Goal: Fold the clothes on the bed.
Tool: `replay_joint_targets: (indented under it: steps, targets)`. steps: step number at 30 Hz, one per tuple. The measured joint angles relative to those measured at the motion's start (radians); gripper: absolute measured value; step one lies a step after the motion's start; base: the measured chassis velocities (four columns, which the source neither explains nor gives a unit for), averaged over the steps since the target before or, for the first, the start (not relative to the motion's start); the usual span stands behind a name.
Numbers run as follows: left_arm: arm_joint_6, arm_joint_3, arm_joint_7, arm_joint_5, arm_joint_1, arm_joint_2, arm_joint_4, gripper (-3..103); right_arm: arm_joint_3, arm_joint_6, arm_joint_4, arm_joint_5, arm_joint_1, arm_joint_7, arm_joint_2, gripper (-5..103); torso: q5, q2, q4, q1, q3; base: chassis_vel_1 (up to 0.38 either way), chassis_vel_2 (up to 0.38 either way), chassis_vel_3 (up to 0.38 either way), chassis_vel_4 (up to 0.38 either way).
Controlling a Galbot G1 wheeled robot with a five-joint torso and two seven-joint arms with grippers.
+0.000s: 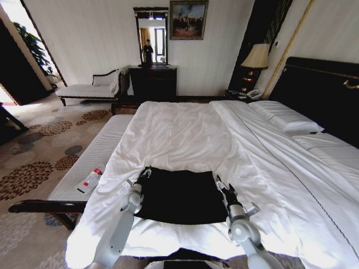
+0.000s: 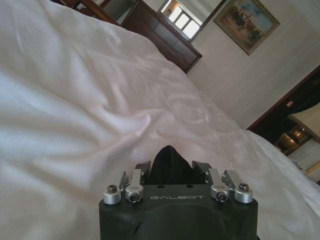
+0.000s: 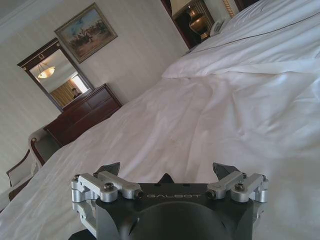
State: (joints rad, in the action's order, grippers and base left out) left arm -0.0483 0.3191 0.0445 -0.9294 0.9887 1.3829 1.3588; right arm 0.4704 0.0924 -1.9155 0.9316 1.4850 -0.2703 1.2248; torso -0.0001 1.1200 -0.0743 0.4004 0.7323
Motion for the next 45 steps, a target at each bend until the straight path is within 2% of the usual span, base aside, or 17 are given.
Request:
replay_joint_targets:
  steps: [2,5,9,10,12,18,23,25,27,28,29,30,33,36,37,39,45]
  targets:
    - [0.000,-0.001,0.000,0.002,0.001,0.004,0.000,39,0.000,0.000,0.000,-0.001,0.001,0.000,0.001,100,0.0000,0.000,-0.0001,0.000,0.000,0.000,0.000,0.000,0.000]
    - [0.000,-0.001,0.000,0.004,0.003,0.004,-0.001,34,0.001,0.000,0.001,-0.001,0.003,-0.001,0.001,100,0.0000,0.000,0.0000,0.000,0.000,0.000,0.000,0.000,0.000]
    - [0.001,0.012,0.001,0.002,0.009,0.004,0.015,12,0.003,0.000,0.007,-0.001,0.003,-0.001,0.002,100,-0.0001,0.000,-0.0001,0.000,0.000,0.000,0.000,0.000,0.000]
    - [0.001,0.012,0.001,0.002,0.009,0.004,0.015,12,0.003,0.000,0.007,-0.001,0.003,-0.001,0.002,100,-0.0001,0.000,-0.0001,0.000,0.000,0.000,0.000,0.000,0.000]
    - [0.001,0.024,0.002,-0.004,0.014,0.001,0.027,3,0.002,0.001,0.013,-0.002,0.001,-0.001,0.002,100,-0.0001,0.000,-0.0002,0.000,0.000,0.000,0.000,0.000,0.000]
    - [0.002,0.049,0.004,-0.024,0.027,-0.013,0.059,1,-0.003,0.001,0.029,-0.002,-0.019,-0.002,-0.003,100,0.0000,0.000,0.0000,0.000,0.000,0.000,0.000,0.000,0.000]
    - [0.002,0.064,0.005,-0.032,0.024,-0.027,0.052,1,-0.007,-0.001,0.073,0.023,-0.073,0.008,-0.052,100,-0.0001,0.000,-0.0001,0.000,0.000,0.000,0.000,0.000,0.000]
    - [0.002,0.061,0.005,-0.033,0.017,-0.030,0.043,1,-0.008,-0.018,0.104,0.084,-0.113,0.028,-0.091,100,0.0001,0.000,0.0001,0.000,0.000,0.000,0.000,0.000,0.000]
    - [0.003,0.053,0.006,-0.033,0.008,-0.027,0.036,1,-0.010,-0.041,0.140,0.161,-0.150,0.076,-0.130,100,-0.0001,0.000,0.0001,0.000,0.000,0.000,0.000,0.000,0.000]
    - [0.003,0.053,0.006,-0.033,0.008,-0.027,0.036,1,-0.010,-0.041,0.140,0.161,-0.150,0.076,-0.130,100,-0.0001,0.000,0.0001,0.000,0.000,0.000,0.000,0.000,0.000]
    - [0.003,0.051,0.006,-0.033,0.005,-0.023,0.035,1,-0.012,-0.050,0.163,0.188,-0.169,0.110,-0.146,100,0.0000,0.000,-0.0001,0.000,0.000,0.000,0.000,0.000,0.000]
    - [0.003,0.050,0.007,-0.032,0.005,-0.019,0.035,1,-0.018,-0.063,0.219,0.213,-0.207,0.186,-0.168,100,0.0000,0.000,0.0000,0.000,0.000,0.000,0.000,0.000,0.000]
    - [0.003,0.049,0.008,-0.032,0.006,-0.019,0.038,1,-0.027,-0.081,0.279,0.239,-0.243,0.256,-0.184,100,0.0002,0.000,0.0001,0.000,0.000,0.000,0.000,0.000,0.000]
    - [0.003,0.053,0.008,-0.032,0.010,-0.022,0.046,1,-0.035,-0.123,0.344,0.300,-0.277,0.398,-0.191,100,0.0001,0.000,0.0000,0.000,0.000,0.000,0.000,0.000,0.000]
    - [0.003,0.053,0.008,-0.032,0.010,-0.022,0.046,1,-0.035,-0.123,0.344,0.300,-0.277,0.398,-0.191,100,0.0001,0.000,0.0000,0.000,0.000,0.000,0.000,0.000,0.000]
    - [0.003,0.063,0.009,-0.038,0.010,-0.026,0.049,1,-0.041,-0.140,0.386,0.296,-0.292,0.493,-0.188,100,0.0000,0.000,0.0000,0.000,0.000,0.000,0.000,0.000,0.000]
    - [0.003,0.062,0.009,-0.042,0.008,-0.033,0.048,1,-0.052,-0.151,0.441,0.267,-0.310,0.572,-0.177,100,-0.0001,0.000,-0.0002,0.000,0.000,0.000,0.000,0.000,0.000]
